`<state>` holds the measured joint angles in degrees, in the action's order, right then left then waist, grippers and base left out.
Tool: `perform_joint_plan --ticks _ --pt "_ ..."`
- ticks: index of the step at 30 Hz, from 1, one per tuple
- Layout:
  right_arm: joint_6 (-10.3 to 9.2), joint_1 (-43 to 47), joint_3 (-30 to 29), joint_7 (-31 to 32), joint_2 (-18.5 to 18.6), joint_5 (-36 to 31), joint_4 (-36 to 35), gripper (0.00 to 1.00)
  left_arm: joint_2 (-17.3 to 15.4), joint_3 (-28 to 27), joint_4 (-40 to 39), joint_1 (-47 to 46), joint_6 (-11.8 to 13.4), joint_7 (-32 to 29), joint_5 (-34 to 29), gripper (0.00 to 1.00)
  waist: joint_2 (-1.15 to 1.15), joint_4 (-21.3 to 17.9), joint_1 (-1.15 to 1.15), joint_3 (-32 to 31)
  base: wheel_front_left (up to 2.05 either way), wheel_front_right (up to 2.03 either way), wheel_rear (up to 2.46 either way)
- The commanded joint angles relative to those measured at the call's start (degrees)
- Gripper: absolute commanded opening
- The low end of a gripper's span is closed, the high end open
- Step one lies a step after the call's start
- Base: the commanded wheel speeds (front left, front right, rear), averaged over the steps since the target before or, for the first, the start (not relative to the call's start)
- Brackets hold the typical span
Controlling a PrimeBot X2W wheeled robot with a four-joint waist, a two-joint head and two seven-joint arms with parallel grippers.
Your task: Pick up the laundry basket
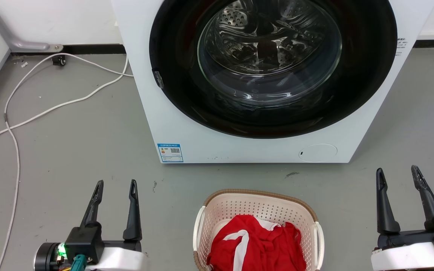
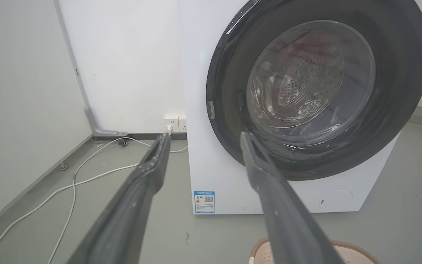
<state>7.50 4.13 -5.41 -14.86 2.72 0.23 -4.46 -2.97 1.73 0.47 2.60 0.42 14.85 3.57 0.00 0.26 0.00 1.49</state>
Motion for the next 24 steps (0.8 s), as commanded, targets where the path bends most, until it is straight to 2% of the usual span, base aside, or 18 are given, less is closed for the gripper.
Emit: perform_joint_plan --ticks 1,19,24 --pt "-0.02 0.95 0.02 -0.38 0.29 -0.91 -0.5 1.0 0.1 -0.08 -0.18 0.74 -0.14 0.5 -0.8 1.0 0.0 -0.03 0.0 0.04 0.0 0.0 0.0" --pt "-0.02 0.69 0.09 -0.35 0.28 0.43 -0.19 1.0 0.12 -0.08 0.46 0.69 -0.13 0.39 0.74 1.0 0.0 -0.1 0.0 0.31 0.0 0.0 0.0" --pt "-0.02 0.11 -0.2 -0.35 0.27 0.09 0.76 1.0 0.1 -0.77 1.97 -0.46 1.08 0.38 0.99 1.0 0.0 -0.34 0.0 0.98 0.0 0.0 0.0"
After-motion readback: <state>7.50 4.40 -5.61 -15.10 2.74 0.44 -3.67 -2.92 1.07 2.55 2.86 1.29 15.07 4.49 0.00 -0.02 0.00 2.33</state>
